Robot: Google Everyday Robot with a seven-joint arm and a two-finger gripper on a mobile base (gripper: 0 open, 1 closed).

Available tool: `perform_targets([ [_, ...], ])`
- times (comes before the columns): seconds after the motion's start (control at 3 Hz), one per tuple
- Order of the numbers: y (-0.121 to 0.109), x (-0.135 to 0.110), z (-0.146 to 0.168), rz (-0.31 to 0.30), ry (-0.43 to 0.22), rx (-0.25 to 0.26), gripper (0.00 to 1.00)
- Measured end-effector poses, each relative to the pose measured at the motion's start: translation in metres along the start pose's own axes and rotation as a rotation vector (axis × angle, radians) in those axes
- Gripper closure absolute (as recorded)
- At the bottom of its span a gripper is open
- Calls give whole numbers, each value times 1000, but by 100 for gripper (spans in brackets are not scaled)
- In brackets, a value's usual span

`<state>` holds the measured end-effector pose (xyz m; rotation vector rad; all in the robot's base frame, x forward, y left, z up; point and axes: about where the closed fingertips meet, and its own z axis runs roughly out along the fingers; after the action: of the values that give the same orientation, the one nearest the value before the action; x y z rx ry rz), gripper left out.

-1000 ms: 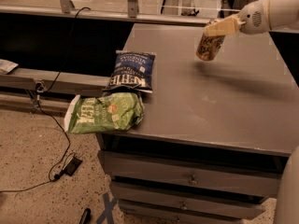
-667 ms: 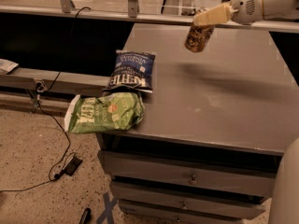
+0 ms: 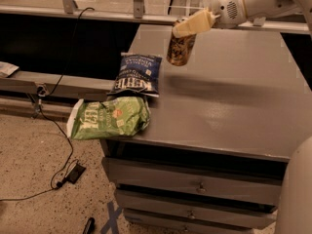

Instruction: Move orange can near blue chip bag

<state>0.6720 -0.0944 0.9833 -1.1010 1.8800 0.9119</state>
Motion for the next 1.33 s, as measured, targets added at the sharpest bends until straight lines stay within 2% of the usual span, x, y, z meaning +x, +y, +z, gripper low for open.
perform_targets([
  [0.33,24,13,27,-32,52,-92,100],
  [0.67,38,30,47,-105,92,-134,74],
  [1.0,36,42,55,-173,121,-118,51],
  [1.33,20,57,54,-210,145,-83,27],
])
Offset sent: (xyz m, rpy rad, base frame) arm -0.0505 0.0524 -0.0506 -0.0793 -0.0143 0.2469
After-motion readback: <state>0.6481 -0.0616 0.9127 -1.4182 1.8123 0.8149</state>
